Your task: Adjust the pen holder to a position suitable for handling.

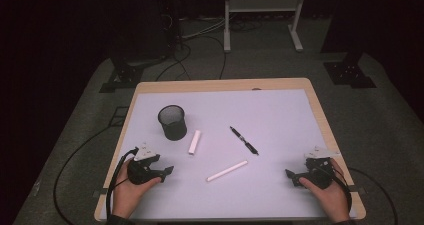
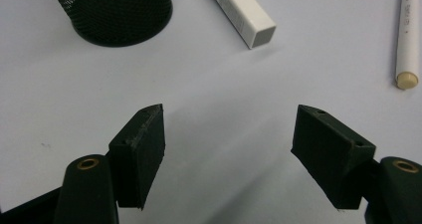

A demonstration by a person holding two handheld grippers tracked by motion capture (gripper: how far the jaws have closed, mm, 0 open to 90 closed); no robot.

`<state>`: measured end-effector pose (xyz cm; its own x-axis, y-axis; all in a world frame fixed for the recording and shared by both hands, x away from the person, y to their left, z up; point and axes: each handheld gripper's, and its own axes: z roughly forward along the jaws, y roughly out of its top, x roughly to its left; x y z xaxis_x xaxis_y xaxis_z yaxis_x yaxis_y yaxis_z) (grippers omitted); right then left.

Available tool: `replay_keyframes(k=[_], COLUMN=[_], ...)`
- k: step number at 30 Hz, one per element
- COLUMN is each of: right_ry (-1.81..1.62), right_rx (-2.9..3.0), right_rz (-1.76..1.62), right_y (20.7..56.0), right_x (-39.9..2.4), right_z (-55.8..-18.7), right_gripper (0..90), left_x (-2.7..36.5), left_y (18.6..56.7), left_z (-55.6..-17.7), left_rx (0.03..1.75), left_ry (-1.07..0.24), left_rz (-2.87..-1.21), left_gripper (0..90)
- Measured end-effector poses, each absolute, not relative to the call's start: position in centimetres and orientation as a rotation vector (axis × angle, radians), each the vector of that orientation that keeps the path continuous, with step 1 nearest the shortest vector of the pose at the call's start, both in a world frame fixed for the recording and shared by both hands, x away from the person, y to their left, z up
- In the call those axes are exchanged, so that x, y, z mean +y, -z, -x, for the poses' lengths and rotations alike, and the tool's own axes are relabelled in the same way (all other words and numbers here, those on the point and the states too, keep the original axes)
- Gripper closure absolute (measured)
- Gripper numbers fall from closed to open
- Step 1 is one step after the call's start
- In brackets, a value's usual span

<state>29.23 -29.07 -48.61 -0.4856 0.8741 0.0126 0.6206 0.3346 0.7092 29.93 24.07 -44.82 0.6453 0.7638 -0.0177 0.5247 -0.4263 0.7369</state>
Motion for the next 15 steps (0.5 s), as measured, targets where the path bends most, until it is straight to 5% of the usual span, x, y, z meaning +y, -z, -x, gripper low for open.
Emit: replay_keyframes(k=[15], right_ry=[-0.939], right_rx=[2.234], right_rz=[-1.321], right_y=[48.6], right_x=[-29.1], right_z=[-29.3], right_gripper=[0.0], left_x=[25.0], left_y=[43.1], left_z=[-30.8], left_rx=[1.035], left_ry=[-0.423], left_rz=[-2.089], left_gripper=[34.7])
